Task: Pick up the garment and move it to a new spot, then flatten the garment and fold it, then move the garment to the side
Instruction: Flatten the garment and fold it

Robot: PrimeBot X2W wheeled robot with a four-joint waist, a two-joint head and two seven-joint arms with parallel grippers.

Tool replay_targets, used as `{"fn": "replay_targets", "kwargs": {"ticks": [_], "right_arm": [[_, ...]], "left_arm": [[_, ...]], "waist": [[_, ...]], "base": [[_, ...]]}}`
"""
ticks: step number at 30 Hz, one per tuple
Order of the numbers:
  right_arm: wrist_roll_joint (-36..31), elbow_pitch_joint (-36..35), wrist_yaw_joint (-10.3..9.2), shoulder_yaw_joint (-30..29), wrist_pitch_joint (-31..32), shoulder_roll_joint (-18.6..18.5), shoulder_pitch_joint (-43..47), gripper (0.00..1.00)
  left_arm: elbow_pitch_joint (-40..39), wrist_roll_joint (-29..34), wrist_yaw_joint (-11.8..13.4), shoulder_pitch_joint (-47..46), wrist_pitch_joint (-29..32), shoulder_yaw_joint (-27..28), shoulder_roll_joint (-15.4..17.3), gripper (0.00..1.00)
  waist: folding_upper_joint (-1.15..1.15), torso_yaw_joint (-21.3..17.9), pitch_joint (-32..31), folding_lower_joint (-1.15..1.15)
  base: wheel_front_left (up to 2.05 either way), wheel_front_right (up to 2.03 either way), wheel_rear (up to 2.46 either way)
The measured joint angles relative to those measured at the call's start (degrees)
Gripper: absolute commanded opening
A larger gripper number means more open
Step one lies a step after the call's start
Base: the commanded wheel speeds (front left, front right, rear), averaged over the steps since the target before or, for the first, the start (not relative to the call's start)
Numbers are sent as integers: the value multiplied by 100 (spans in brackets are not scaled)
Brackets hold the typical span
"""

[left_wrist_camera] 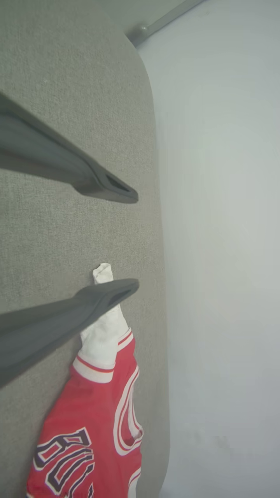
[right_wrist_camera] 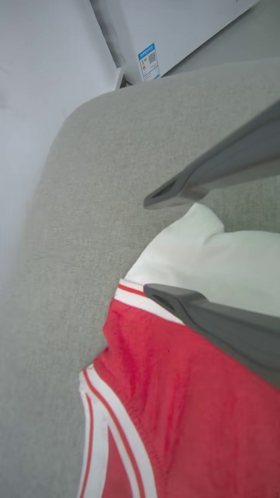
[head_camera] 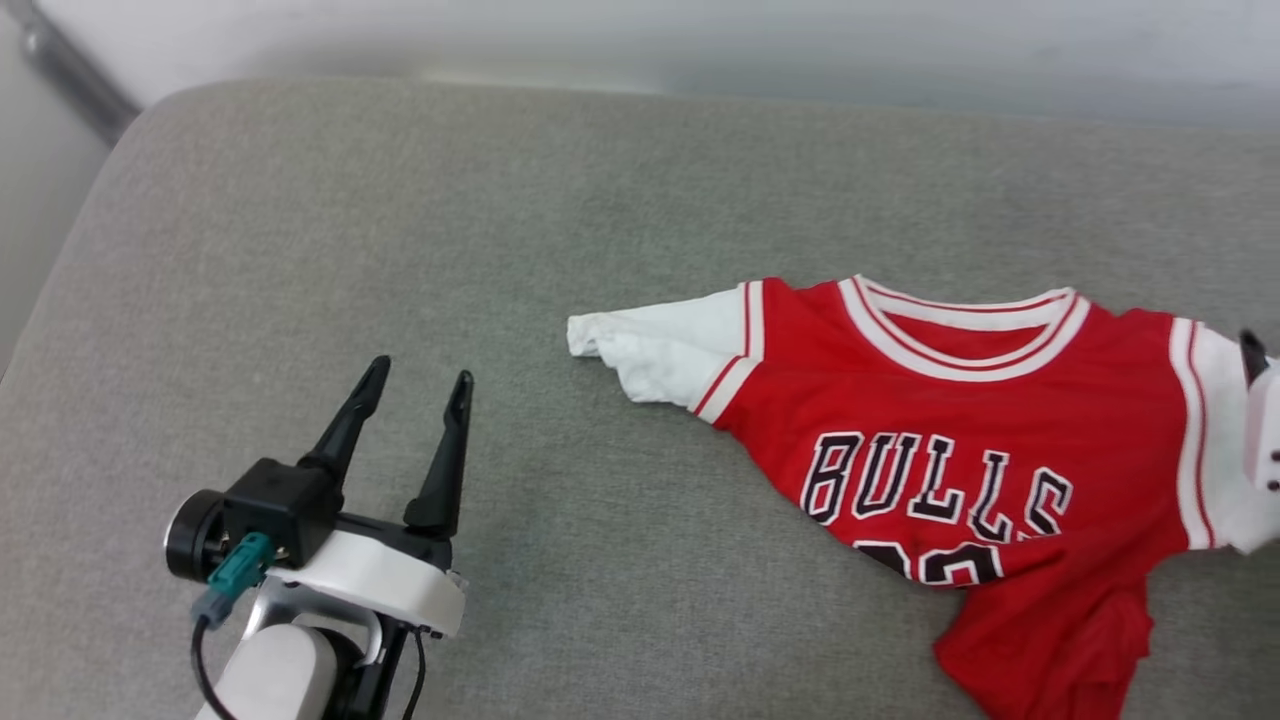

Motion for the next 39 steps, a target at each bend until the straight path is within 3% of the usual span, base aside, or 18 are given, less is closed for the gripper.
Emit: {"fn": "replay_targets", "kwargs": {"ticks": [8, 13, 17, 24, 33, 39], "right_arm": [[1009, -1440, 0, 23, -1109, 313, 676, 100], [1339, -2503, 0, -149, -1616, 772, 1351, 100], [1379, -3186, 0, -249, -1852, 1189, 1707, 100], [1324, -3807, 0, -352, -1933, 1557, 1946, 100], [1285, -3916, 0, -360, -2046, 1761, 1934, 100], [1273, -3784, 0, -297, -2148, 1831, 1900, 100]], "left_arm": [[-145, -191, 67, 219, -149, 315, 33, 100], [-257, -355, 40, 289, -158, 492, 137, 100], [-339, -541, -116, 140, 189, 553, 338, 100], [-257, -1099, -564, -893, 1830, 499, 926, 100], [361, -1987, -778, -2062, 4921, -116, 1478, 100], [583, -1998, -801, -2357, 5695, -361, 1701, 100]], "waist": [[0, -400, -354, 0], [0, -662, -433, 0], [0, -880, -374, 0], [0, -1214, -38, 0], [0, -1551, 467, 0], [0, -1735, 730, 0]], "base": [[0, 0, 0], [0, 0, 0], [0, 0, 0], [0, 0, 0], [0, 0, 0], [0, 0, 0]]}}
